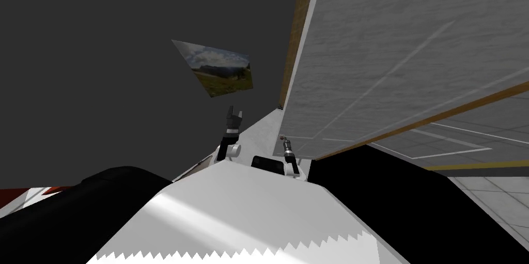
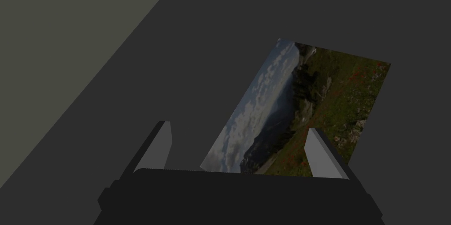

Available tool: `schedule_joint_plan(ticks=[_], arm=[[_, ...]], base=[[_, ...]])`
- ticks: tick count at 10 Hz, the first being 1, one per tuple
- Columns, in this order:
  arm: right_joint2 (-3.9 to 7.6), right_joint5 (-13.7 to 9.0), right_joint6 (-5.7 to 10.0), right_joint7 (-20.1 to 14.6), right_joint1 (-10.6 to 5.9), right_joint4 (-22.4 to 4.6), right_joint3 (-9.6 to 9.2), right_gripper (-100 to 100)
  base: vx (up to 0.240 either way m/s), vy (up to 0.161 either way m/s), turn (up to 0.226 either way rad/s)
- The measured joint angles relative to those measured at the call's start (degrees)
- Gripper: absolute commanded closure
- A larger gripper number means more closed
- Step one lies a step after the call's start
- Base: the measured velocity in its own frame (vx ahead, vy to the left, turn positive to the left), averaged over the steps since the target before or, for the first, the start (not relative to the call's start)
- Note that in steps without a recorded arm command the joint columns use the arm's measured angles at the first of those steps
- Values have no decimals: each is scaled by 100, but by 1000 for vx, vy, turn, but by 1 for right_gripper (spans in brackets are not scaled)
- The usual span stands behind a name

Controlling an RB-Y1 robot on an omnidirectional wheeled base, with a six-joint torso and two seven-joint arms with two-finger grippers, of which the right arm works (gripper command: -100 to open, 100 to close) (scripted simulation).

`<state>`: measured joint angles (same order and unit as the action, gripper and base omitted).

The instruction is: Push the door open

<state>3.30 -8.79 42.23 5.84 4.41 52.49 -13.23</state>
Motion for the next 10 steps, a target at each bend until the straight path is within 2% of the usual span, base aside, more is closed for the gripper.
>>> schedule_joint_plan(ticks=[4,6,7,10], arm=[[34,-4,-2,-2,74,78,-61,-100],[4,-8,-9,-6,120,128,-100,-100],[-34,-8,-1,-6,155,153,-125,-100],[1,-14,34,-4,142,110,-101,-100]], base=[[-196,7,-16],[-260,21,-24],[-109,17,-9],[186,43,28]])
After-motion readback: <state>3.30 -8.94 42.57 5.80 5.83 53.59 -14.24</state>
